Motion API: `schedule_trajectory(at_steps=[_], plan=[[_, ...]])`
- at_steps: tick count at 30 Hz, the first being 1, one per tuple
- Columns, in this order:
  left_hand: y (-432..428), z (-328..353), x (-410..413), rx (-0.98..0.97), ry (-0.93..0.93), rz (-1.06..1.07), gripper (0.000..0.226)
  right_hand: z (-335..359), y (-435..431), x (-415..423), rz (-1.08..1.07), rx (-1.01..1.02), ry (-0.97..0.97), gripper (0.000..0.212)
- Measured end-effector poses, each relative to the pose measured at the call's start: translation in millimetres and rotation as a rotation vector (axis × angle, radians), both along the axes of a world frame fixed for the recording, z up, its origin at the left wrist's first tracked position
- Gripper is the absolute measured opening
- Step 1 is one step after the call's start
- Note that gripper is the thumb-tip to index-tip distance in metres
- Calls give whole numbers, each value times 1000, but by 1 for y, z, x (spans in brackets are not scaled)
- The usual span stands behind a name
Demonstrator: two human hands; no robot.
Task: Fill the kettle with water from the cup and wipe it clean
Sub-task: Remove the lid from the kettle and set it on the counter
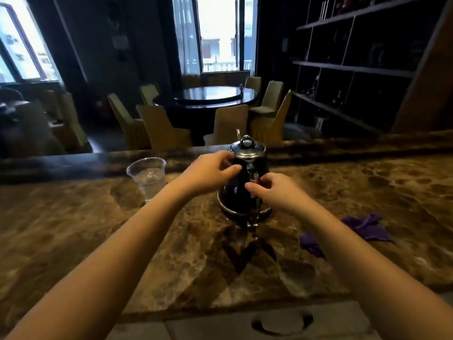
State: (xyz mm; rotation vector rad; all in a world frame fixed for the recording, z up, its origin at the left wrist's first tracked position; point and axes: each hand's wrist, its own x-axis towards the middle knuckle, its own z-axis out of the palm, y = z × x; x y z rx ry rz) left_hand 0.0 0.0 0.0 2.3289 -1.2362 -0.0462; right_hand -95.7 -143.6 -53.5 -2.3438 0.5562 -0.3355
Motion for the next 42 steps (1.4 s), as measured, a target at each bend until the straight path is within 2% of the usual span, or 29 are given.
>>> schedule_trajectory(at_steps=[2, 4, 7, 10, 12, 17, 22, 27, 42], plan=[[-18, 5, 12, -161, -7, 39, 46, -3, 3, 6, -53, 109, -55, 25], [-40, 7, 24, -242, -23, 48, 51, -9, 6, 10, -64, 166, -105, 22], [-71, 4, 47, -254, -53, -6, 51, -11, 9, 14, -37, 360, -182, 17], [-89, -2, 66, -227, 1, -107, 35, -16, 16, 18, -13, 590, -274, 17], [-95, -7, 75, -194, 36, -171, 28, -22, 21, 23, -65, 661, -363, 22], [-95, -22, 89, -320, 120, -242, 27, -31, 32, 33, -218, 587, -541, 29], [-99, -31, 93, -440, 293, -206, 14, -33, 36, 41, -285, 535, -588, 30], [-100, -32, 92, -473, 249, -183, 8, -34, 34, 41, -287, 498, -576, 29], [-101, -24, 90, -415, 165, -148, 19, -37, 30, 42, -316, 464, -571, 33]])
